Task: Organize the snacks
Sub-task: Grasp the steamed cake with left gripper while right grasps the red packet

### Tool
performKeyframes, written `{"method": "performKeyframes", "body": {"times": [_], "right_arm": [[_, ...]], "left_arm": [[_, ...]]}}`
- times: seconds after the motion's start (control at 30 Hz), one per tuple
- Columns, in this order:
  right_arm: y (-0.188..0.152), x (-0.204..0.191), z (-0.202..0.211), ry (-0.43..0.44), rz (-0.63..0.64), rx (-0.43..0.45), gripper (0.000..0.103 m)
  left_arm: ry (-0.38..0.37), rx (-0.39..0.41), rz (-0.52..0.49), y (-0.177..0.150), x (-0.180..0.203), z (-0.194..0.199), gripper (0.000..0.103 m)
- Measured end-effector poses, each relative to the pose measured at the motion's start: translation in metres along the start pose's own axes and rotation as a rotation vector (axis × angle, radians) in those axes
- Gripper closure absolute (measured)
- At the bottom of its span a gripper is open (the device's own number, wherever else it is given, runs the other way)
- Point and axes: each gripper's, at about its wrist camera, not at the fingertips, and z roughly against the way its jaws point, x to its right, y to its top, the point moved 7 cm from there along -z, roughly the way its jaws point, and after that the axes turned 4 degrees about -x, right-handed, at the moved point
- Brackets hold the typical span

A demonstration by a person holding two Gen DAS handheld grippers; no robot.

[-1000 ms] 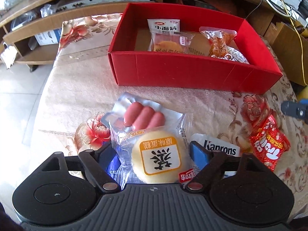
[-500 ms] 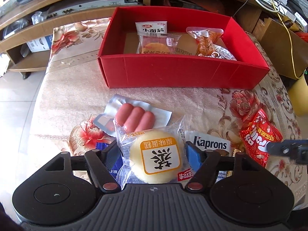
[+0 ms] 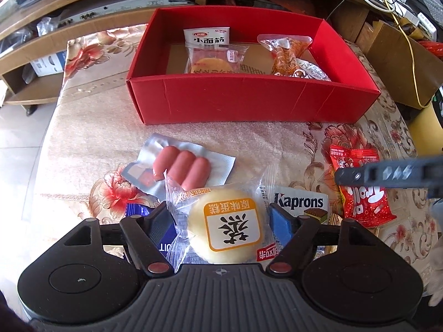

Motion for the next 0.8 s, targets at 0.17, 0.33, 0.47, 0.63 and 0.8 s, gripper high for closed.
{"method": "performKeyframes", "body": {"times": [0.17,0.33,0.47,0.63,0.8], "right_arm": [[-0.008,-0.013,-0.004,-0.118,0.132,0.035,0.039],[-0.014,-0.013,-0.007,-0.06,0.161,0.002,0.009],[-0.014,-0.008,-0.004,-0.09,0.159,0.018,0.025],[-0.015,0.005,0.01,-0.068,0.127,0.039,0.054],[-0.017,0.001,0.016,-0.078,0.161,0.055,0.056]], "left_arm": [[0.042,0.009,-0.015,-0.001,-0.002,-0.004,0.015],[0.044,-0.026,0.033,-0.004,-0.011,-0.015,0.011],[0.043,-0.029,0.062,-0.003,-0.017,-0.016,0.012],[0.021,-0.01,0.025,0.0,-0.008,-0.006,0.025],[0.002,-0.007,0.012,-0.001,-0.001,-0.002,0.029]]}}
